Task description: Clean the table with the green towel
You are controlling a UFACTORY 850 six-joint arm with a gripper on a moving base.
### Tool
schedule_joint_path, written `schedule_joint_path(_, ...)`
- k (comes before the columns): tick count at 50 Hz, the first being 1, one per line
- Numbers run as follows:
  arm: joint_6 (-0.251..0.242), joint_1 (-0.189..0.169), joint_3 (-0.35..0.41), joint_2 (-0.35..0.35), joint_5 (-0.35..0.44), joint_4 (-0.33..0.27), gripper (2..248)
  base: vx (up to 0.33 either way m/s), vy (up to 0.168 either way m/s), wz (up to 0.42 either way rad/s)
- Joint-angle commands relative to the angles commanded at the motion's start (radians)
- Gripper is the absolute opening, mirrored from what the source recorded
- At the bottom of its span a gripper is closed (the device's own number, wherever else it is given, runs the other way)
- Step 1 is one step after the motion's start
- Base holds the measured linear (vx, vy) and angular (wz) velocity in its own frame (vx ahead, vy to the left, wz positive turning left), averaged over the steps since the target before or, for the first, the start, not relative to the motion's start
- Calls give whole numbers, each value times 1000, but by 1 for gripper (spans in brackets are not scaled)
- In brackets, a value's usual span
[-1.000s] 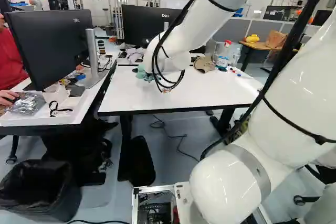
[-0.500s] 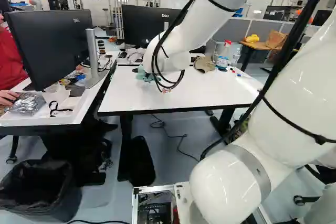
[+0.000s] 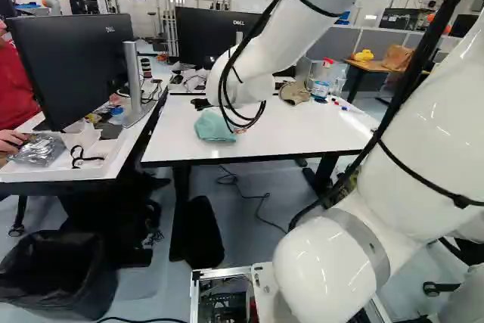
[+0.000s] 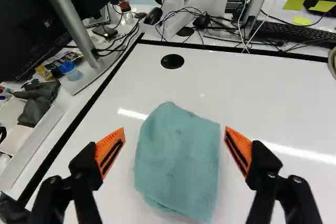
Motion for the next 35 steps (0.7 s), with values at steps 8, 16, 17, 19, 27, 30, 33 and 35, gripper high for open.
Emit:
schedule_joint_path(8, 0, 0, 0, 0, 0, 0, 247, 0, 0, 0)
schedule_joint_path(16, 0, 0, 0, 0, 0, 0, 247, 0, 0, 0)
schedule_joint_path(17, 0, 0, 0, 0, 0, 0, 247, 0, 0, 0)
schedule_joint_path(19, 0, 0, 0, 0, 0, 0, 247, 0, 0, 0)
schedule_joint_path(27, 0, -2, 1, 1, 0, 0, 247, 0, 0, 0)
schedule_joint_path(30, 0, -8, 4, 4, 0, 0, 247, 0, 0, 0)
schedule_joint_path(33, 0, -16, 8, 8, 0, 0, 247, 0, 0, 0)
schedule_joint_path(35, 0, -21, 11, 11, 0, 0, 247, 0, 0, 0)
